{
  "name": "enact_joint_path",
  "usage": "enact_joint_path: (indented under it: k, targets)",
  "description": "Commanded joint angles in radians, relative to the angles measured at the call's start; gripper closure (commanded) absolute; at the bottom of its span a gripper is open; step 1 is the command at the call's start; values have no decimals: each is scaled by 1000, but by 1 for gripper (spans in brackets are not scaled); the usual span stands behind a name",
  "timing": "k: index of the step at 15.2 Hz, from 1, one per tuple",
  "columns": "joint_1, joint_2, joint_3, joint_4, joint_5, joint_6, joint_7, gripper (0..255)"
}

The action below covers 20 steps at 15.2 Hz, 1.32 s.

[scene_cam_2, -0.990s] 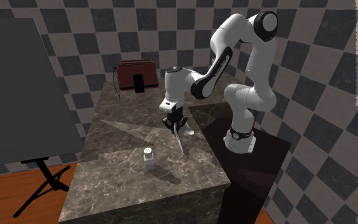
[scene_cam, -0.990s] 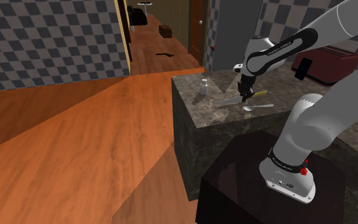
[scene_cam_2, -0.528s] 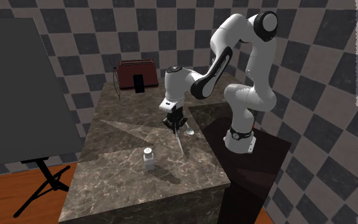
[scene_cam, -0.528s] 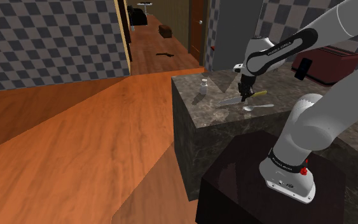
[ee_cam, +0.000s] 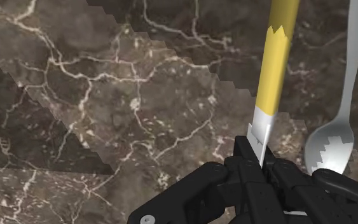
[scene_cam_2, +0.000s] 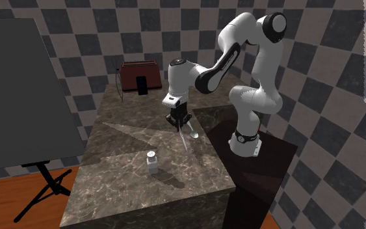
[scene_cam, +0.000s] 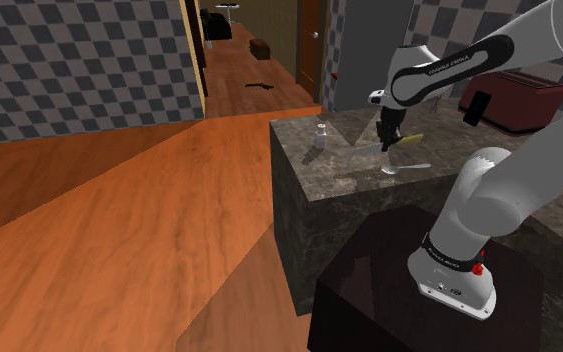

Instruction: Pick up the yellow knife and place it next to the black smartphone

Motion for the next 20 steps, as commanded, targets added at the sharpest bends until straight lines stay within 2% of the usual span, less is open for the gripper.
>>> enact_joint_path:
  k: [1, 20]
  targets:
    - [-5, -22, 15, 15, 3, -38, 0, 255]
    - [-11, -133, 129, 193, 59, -328, -6, 255]
